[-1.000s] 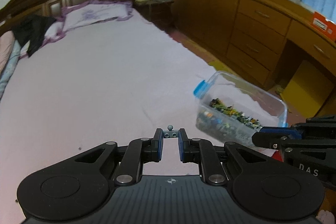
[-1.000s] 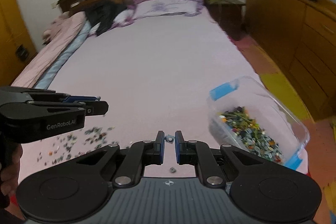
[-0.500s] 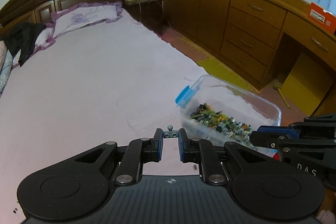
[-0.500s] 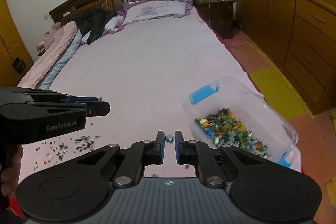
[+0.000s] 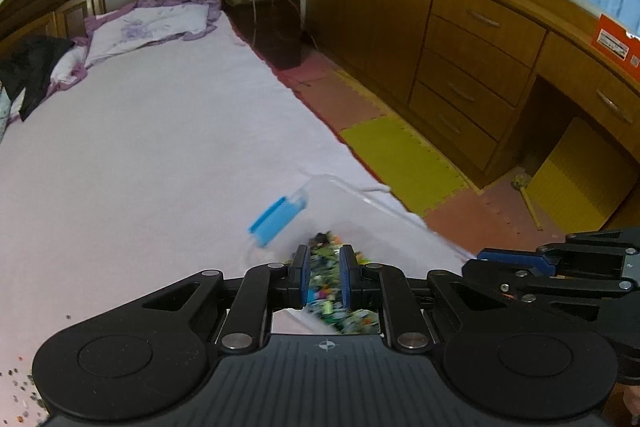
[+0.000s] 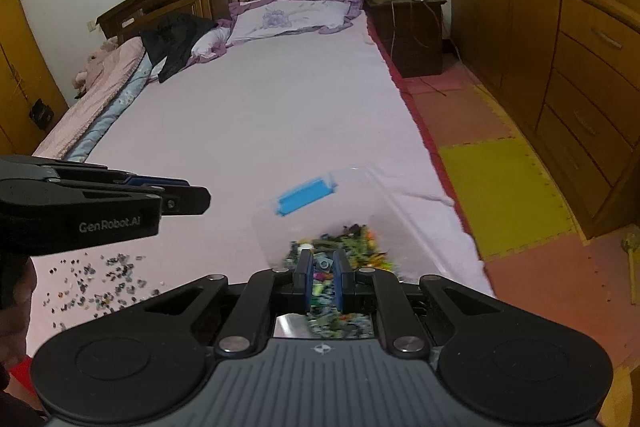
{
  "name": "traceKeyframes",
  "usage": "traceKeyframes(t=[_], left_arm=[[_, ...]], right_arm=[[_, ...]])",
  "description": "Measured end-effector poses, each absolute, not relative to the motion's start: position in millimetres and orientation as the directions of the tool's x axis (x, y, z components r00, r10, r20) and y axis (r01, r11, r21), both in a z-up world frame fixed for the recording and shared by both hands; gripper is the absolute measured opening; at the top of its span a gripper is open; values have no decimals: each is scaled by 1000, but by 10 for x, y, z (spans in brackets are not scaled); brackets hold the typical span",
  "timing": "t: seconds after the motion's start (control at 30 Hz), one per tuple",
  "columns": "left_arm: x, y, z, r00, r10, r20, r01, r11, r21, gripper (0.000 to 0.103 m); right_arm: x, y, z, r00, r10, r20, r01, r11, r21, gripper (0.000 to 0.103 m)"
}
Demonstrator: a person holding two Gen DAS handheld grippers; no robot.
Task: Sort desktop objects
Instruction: 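Lower both tools into the clear box over the brick pile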
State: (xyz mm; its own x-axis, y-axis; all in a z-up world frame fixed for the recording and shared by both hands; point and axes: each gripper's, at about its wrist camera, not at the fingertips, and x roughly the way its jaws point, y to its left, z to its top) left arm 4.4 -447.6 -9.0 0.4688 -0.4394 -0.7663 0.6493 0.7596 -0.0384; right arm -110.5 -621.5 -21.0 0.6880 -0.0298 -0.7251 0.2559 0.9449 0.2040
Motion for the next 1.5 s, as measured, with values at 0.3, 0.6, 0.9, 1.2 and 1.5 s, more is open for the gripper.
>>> traceKeyframes(t=[0.3, 0.6, 0.9, 1.2, 1.5], left_arm=[[-53, -4773, -189, 475, -405, -781, 633, 774, -16, 17], [-84, -4551, -334, 458, -342, -820, 591, 806, -5, 18], [-222, -4414, -406, 452, -324, -831, 603, 798, 17, 18], [-226, -4261, -552, 432, -282, -856, 567, 824, 15, 19], [-95, -4046, -1004, 375, -279, -884, 592, 806, -3, 24]], right_arm=[[-1146, -6580, -239, 683, 17, -730, 207, 955, 215, 11], [-1136, -6570, -397, 662, 64, -747, 188, 950, 248, 12], [-1044, -6422, -597, 626, 107, -773, 163, 951, 263, 12], [-872, -6267, -706, 585, 143, -798, 113, 960, 254, 12], [-701, -6022, -873, 533, 130, -836, 132, 963, 234, 12]])
